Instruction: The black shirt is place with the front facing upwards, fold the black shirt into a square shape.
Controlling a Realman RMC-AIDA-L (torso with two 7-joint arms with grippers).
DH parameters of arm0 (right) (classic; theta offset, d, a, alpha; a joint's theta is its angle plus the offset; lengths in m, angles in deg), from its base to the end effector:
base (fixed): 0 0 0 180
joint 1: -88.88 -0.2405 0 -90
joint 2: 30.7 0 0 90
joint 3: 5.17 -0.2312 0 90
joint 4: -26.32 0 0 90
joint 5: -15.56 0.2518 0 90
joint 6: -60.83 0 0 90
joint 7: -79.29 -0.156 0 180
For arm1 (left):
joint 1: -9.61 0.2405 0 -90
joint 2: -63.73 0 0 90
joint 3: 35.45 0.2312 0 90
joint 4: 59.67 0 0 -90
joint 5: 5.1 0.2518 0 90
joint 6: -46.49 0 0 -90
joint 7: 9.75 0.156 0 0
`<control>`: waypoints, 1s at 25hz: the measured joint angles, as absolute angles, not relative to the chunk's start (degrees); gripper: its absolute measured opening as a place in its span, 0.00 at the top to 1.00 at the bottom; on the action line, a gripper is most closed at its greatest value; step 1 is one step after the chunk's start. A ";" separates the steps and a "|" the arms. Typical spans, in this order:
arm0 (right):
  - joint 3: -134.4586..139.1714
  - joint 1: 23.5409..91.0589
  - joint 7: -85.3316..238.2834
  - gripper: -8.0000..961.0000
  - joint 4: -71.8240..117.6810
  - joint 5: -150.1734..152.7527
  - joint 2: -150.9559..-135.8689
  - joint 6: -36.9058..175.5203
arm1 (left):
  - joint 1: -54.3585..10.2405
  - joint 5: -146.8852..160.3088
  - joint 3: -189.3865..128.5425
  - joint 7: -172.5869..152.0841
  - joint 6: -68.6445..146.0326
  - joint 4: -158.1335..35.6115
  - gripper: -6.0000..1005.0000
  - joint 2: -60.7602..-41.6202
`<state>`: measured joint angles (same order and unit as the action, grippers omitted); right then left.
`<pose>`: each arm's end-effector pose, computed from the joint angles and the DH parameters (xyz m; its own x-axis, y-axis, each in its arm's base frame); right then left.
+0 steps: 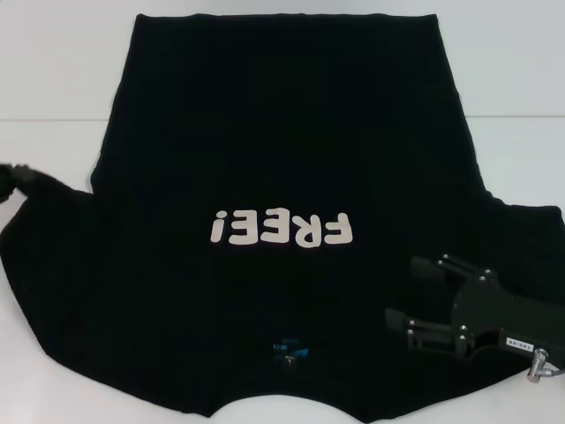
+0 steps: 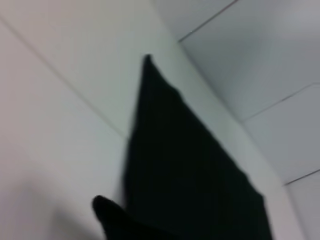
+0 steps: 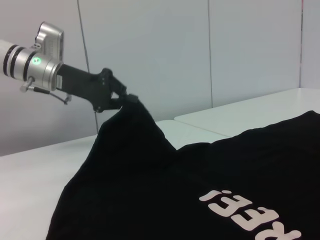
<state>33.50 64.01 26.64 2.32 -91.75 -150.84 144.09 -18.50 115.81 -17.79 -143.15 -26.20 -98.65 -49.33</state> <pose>0.3053 0.3155 -0.0431 0.8141 -0.1801 -0.5521 -0.3974 -0.8659 -0.3036 -0.3679 0.3786 0.1169 -0.1148 0.6117 0.7827 0.9920 0.0296 0.1223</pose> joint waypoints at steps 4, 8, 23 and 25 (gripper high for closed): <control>33.50 63.90 26.64 0.05 2.63 -91.75 -150.84 144.10 | -19.13 114.04 -16.91 -143.79 -27.34 -98.49 0.97 -49.85; 33.57 63.81 26.64 0.05 2.81 -91.75 -150.84 144.12 | -19.85 113.96 -15.24 -143.93 -27.32 -98.06 0.97 -51.19; 33.76 63.65 26.64 0.05 3.43 -91.76 -150.84 144.15 | -20.64 110.09 -14.87 -134.63 -23.59 -91.37 0.90 -57.63; 33.86 63.65 26.64 0.05 3.48 -91.76 -150.84 144.15 | -20.14 109.08 -14.91 -134.17 -23.48 -90.73 0.86 -57.33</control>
<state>33.86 63.65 26.64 3.48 -91.76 -150.84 144.15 -20.14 109.08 -14.91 -134.17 -23.48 -90.73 -57.33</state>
